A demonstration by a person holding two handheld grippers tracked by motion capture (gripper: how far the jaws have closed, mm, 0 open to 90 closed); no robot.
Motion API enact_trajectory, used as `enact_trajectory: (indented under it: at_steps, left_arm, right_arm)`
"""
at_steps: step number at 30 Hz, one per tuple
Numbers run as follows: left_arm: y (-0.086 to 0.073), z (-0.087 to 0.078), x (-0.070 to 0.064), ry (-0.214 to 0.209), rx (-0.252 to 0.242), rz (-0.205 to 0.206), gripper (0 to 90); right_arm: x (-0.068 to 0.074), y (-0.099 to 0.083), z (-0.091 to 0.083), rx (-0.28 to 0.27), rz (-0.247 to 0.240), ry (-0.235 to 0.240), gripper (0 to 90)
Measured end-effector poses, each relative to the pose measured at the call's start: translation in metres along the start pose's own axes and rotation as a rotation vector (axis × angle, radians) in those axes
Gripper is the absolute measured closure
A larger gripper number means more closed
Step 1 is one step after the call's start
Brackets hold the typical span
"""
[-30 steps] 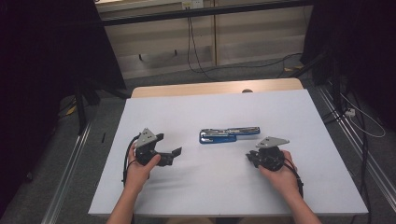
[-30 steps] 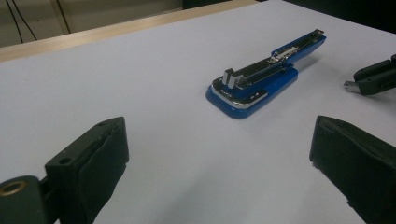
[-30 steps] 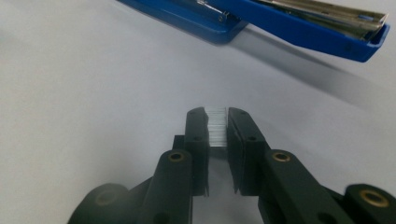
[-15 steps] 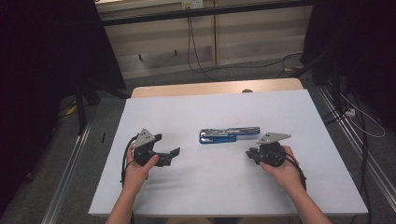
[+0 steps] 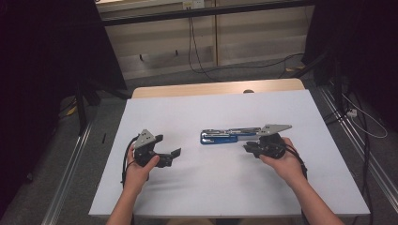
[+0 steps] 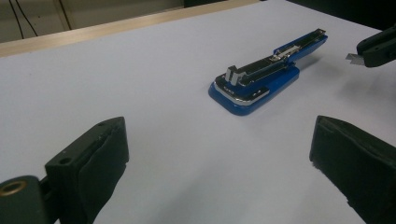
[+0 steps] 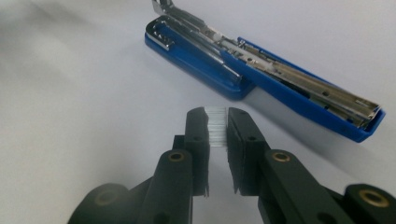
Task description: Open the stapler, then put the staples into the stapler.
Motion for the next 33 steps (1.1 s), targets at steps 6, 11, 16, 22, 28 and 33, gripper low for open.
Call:
enact_trajectory:
  at_steps: [6, 11, 16, 22, 28, 33]
  left_arm:
    - [-0.002, 0.0, 0.002, 0.004, 0.006, -0.002, 4.8]
    - [-0.002, -0.001, 0.004, 0.007, 0.004, -0.01, 4.8]
    - [-0.002, -0.002, 0.004, 0.009, 0.0, -0.013, 4.8]
    - [-0.002, -0.004, 0.005, 0.015, 0.0, -0.015, 4.8]
    - [0.0, -0.003, 0.006, 0.015, -0.011, -0.02, 4.8]
    - [-0.001, -0.002, 0.005, 0.01, 0.002, -0.009, 5.1]
  right_arm:
    - [-0.003, 0.011, -0.001, -0.009, -0.014, 0.006, 79.8]
    - [0.0, 0.018, 0.002, -0.016, -0.026, 0.019, 79.8]
    - [0.002, 0.025, 0.005, -0.027, -0.052, 0.044, 79.7]
    - [0.001, 0.035, 0.006, -0.037, -0.072, 0.059, 79.8]
    - [-0.001, 0.046, 0.007, -0.05, -0.082, 0.075, 79.8]
    - [0.0, 0.054, 0.01, -0.053, -0.101, 0.084, 79.8]
Point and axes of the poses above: each handheld gripper's, and its own axes: z roughly forward along the jaws, y roughly out of its top, x roughly to its left, the point moved 8 cm from there along z, roughly forward along the jaws, and after that the axes turned 12 degrees about -x, right-handed, at the moved point
